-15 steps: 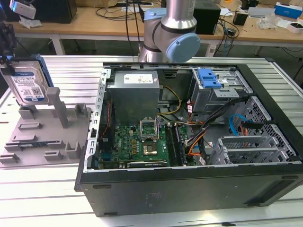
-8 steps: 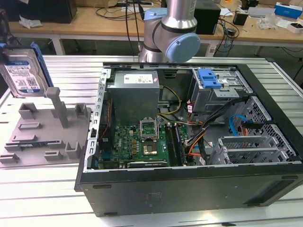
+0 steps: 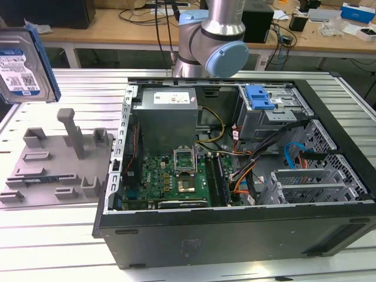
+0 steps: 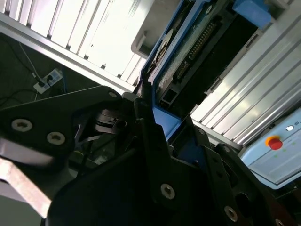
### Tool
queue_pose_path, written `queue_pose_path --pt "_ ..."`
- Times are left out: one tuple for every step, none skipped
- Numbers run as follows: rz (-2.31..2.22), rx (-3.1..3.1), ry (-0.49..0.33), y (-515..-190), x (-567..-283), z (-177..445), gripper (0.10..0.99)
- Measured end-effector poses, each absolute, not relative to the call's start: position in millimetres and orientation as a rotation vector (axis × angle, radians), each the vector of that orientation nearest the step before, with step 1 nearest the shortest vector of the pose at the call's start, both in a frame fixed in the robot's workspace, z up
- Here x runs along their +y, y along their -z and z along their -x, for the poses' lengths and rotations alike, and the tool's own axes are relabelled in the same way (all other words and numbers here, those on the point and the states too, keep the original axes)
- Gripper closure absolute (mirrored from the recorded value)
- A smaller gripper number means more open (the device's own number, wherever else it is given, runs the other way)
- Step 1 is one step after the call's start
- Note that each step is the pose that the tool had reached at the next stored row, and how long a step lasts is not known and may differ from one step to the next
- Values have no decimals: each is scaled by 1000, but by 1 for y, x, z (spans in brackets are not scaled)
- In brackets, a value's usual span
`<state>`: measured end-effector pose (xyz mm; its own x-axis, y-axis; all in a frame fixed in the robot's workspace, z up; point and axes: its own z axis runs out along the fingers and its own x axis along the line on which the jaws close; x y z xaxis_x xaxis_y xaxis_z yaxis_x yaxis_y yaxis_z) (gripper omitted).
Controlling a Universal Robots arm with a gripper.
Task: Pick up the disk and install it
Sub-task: 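Pick up the disk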
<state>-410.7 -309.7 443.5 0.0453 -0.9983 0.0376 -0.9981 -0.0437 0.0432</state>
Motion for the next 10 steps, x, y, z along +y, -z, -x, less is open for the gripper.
queue_pose_path --pt "-2229 -2132 4 -448 -310 411 718" --pt "-2229 -2132 4 -453 -310 411 718" --pt "-2229 -2132 4 -457 -310 411 718" --pt "-2229 -2132 4 -465 -310 411 718" --pt "-2229 -2132 4 -469 -311 411 718" --pt "-2229 -2132 4 -477 -311 411 718" --pt "-2229 -2132 4 -481 -312 410 718" --pt "-2229 -2132 4 -486 -312 410 718" --pt "-2229 -2132 4 -491 -312 410 718" --pt "-2229 -2132 4 -495 -313 410 718"
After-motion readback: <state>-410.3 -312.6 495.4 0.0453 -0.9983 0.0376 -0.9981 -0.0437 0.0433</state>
